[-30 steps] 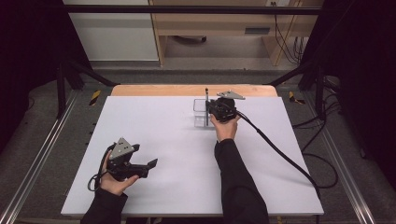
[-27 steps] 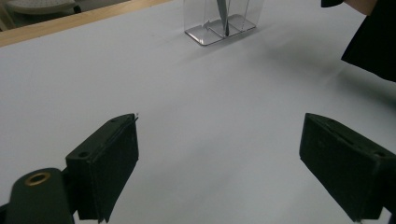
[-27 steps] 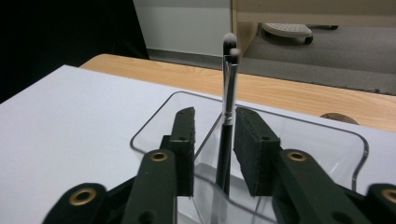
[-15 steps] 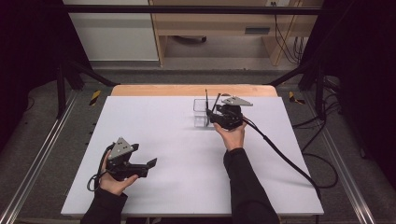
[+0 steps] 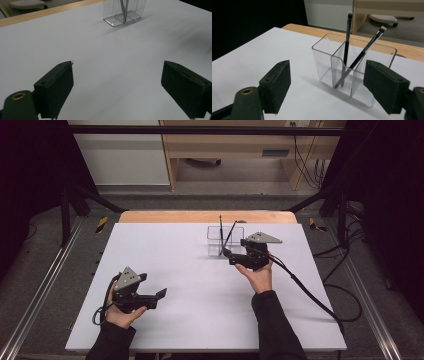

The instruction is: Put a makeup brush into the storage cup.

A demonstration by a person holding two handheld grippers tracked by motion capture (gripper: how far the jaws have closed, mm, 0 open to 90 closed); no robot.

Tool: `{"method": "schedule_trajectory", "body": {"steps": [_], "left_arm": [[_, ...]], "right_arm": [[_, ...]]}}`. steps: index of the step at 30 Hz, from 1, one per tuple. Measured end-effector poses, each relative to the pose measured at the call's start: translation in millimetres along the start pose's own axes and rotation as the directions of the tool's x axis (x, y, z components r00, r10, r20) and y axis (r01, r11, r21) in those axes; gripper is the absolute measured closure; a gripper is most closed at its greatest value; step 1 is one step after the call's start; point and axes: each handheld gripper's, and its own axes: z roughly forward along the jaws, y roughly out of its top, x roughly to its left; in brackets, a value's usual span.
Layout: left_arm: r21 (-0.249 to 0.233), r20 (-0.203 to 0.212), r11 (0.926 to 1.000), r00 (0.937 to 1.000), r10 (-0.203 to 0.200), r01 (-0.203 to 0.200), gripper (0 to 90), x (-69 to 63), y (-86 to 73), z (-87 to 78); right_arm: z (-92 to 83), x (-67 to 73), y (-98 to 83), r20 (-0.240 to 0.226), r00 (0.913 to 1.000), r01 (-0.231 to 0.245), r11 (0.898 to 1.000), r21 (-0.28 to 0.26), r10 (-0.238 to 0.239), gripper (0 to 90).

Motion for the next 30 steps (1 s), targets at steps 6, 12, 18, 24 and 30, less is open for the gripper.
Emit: {"method": "schedule_trajectory", "body": {"steps": [6, 12, 18, 24, 30], "left_arm": [[0.002, 0.0, 1.0, 1.0, -0.002, 0.002, 10.0, 0.5, -0.7, 0.7], [-0.007, 0.006, 0.9999, 0.9999, -0.011, 0.011, 9.9, 1.8, -1.2, 0.0], [-0.013, 0.008, 0.9998, 0.9998, -0.018, 0.018, 9.8, 3.0, -1.5, -1.0], [-0.016, 0.008, 0.9997, 0.9998, -0.02, 0.02, 9.8, 3.3, -1.7, -1.4], [-0.011, 0.007, 0.9998, 0.9998, -0.018, 0.018, 9.7, 3.6, -2.7, -1.1]], "right_arm": [[-12.4, 2.8, -9.6, -0.012, 0.9997, 0.023, 1.0, 0.016, -0.022, 15.6], [-25.2, 5.8, -14.3, -0.021, 0.999, 0.039, 0.999, 0.025, -0.038, 12.3], [-37.7, 7.1, -18.3, -0.032, 0.9988, 0.037, 0.999, 0.013, -0.037, 10.5], [-53.0, 5.7, -27.3, -0.035, 0.9987, 0.037, 0.999, 0.009, -0.037, 8.7], [-70.1, 0.8, -38.1, -0.028, 0.999, 0.034, 0.999, -0.002, -0.034, 7.2]]}}
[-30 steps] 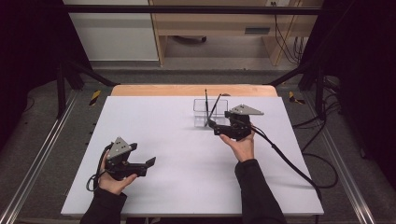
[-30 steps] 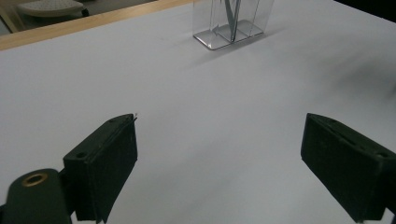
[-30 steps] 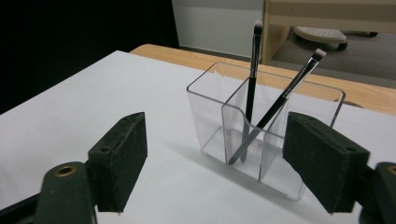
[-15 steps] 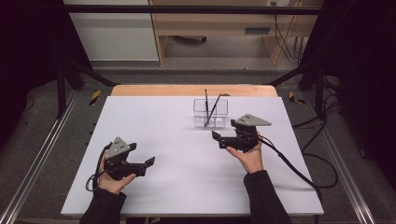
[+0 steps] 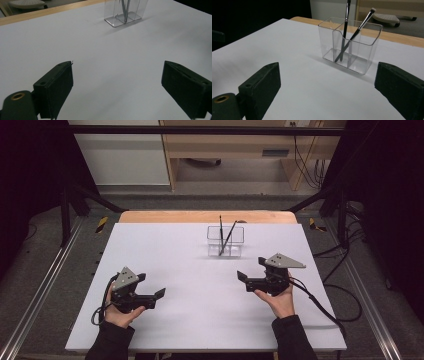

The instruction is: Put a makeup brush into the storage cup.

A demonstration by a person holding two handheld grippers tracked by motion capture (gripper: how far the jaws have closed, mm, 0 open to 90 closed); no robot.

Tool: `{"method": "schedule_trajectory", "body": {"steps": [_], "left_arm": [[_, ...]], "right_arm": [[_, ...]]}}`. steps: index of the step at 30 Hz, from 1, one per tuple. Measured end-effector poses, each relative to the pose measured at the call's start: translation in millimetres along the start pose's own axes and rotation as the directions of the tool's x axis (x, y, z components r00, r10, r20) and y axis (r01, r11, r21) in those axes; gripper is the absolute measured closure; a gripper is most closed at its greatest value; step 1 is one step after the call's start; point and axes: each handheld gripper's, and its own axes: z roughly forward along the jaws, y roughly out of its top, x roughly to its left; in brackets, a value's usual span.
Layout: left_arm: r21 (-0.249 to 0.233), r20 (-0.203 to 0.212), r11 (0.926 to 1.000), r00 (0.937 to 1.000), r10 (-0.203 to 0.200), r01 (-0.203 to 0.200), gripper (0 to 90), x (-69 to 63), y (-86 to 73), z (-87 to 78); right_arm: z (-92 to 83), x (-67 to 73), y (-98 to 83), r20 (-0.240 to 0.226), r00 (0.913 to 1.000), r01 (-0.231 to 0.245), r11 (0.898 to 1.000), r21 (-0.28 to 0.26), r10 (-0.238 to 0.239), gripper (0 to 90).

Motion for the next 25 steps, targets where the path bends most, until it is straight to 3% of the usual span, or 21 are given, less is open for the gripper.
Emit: {"method": "schedule_trajectory", "body": {"steps": [25], "left_arm": [[0.01, -0.017, 0.9999, 0.9998, 0.012, -0.012, 8.6, 0.6, -4.2, 2.2]], "right_arm": [[-37.9, -11.8, -37.8, 0.028, 0.9992, -0.03, 0.999, 0.01, 0.03, 6.5]]}}
